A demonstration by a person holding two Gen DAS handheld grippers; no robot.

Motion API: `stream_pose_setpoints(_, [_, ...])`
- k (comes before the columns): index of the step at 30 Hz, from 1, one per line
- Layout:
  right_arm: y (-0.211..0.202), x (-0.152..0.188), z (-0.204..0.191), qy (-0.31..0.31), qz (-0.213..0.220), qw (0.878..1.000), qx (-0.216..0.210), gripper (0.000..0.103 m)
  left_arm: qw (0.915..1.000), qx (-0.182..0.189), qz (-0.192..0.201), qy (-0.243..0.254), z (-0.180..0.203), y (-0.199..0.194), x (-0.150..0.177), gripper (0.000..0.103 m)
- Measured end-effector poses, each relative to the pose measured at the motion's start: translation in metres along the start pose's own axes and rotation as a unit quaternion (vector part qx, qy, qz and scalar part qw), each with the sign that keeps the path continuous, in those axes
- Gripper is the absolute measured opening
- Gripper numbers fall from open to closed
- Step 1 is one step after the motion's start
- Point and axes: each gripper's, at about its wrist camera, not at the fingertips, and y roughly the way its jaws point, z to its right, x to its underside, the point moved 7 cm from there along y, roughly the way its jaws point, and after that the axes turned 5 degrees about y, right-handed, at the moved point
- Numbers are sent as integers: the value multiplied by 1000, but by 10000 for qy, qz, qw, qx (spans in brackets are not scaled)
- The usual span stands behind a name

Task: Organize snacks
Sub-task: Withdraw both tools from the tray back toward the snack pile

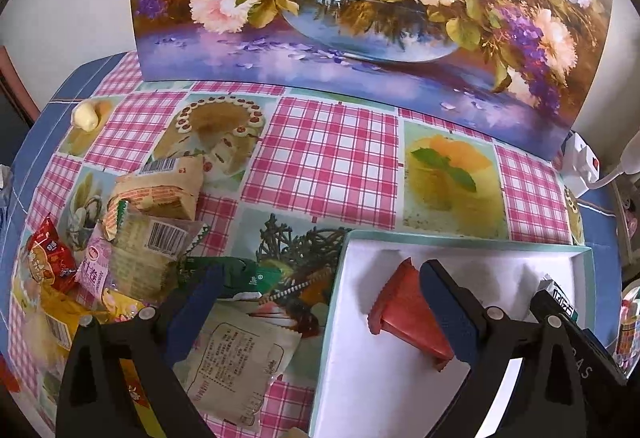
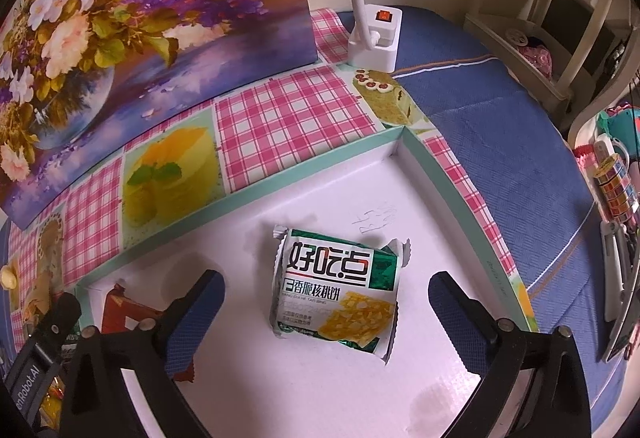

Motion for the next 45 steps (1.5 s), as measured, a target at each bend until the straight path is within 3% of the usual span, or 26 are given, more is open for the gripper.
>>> stream_pose_setpoints(14, [-29, -1, -12, -100, 163, 9998, -111, 103, 9997, -106, -235, 2, -11, -13, 5, 99])
stream_pose_setpoints(21, [-57, 8, -25, -136, 260, 9992, -256, 103, 9985, -475, -284, 23, -42, -35, 12, 99])
stream_pose_setpoints(30, [-94, 24, -42, -348, 521, 9974, -347, 103, 9975, -646, -186, -235, -88, -67, 29, 99])
stream_pose_setpoints(37, [-114, 48, -60, -578, 500, 9961, -436, 103, 9960, -706, -233, -487, -126, -83, 52, 99])
stream_pose_setpoints(45, [-110, 95, -89, -871, 105, 9935, -732, 103, 9920, -749, -465, -907, -178, -88, 85, 99])
